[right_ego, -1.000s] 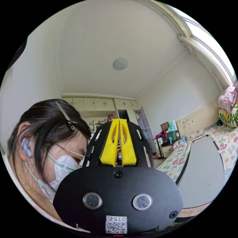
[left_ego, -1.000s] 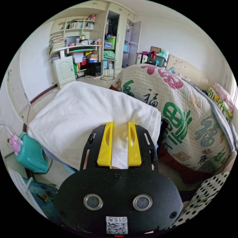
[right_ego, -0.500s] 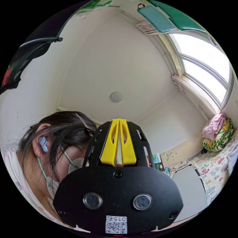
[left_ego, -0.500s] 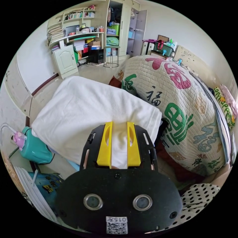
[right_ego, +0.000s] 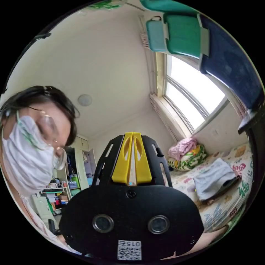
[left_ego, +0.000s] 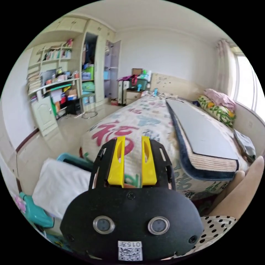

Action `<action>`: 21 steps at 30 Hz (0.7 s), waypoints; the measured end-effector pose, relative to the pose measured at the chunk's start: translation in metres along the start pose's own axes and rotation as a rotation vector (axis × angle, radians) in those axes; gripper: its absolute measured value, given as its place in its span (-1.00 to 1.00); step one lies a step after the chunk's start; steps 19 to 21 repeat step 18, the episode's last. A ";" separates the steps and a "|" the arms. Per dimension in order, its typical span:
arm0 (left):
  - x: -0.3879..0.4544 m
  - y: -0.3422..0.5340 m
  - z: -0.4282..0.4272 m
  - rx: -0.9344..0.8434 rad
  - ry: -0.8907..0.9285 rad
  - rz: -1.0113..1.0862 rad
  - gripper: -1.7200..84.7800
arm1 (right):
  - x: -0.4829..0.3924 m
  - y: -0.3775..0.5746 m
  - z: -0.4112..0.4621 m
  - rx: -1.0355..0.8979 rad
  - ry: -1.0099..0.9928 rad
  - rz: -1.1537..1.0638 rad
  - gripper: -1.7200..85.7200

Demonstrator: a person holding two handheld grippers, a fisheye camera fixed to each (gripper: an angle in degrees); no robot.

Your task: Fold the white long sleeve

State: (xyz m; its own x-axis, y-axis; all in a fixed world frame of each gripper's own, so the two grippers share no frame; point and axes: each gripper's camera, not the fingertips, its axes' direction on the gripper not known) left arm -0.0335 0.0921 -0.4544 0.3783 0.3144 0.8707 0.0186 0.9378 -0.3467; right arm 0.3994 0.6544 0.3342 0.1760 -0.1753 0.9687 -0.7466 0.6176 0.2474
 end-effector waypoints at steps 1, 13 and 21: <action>0.023 -0.004 -0.003 0.028 0.061 0.057 -0.75 | 0.016 0.001 0.013 -0.060 0.020 0.051 -0.97; 0.182 0.005 -0.082 0.196 0.815 0.246 -0.76 | 0.023 0.000 0.061 -0.334 0.318 0.056 -0.97; 0.177 0.024 -0.139 0.238 1.009 0.155 -0.77 | 0.004 -0.018 0.067 -0.320 0.376 0.051 -0.97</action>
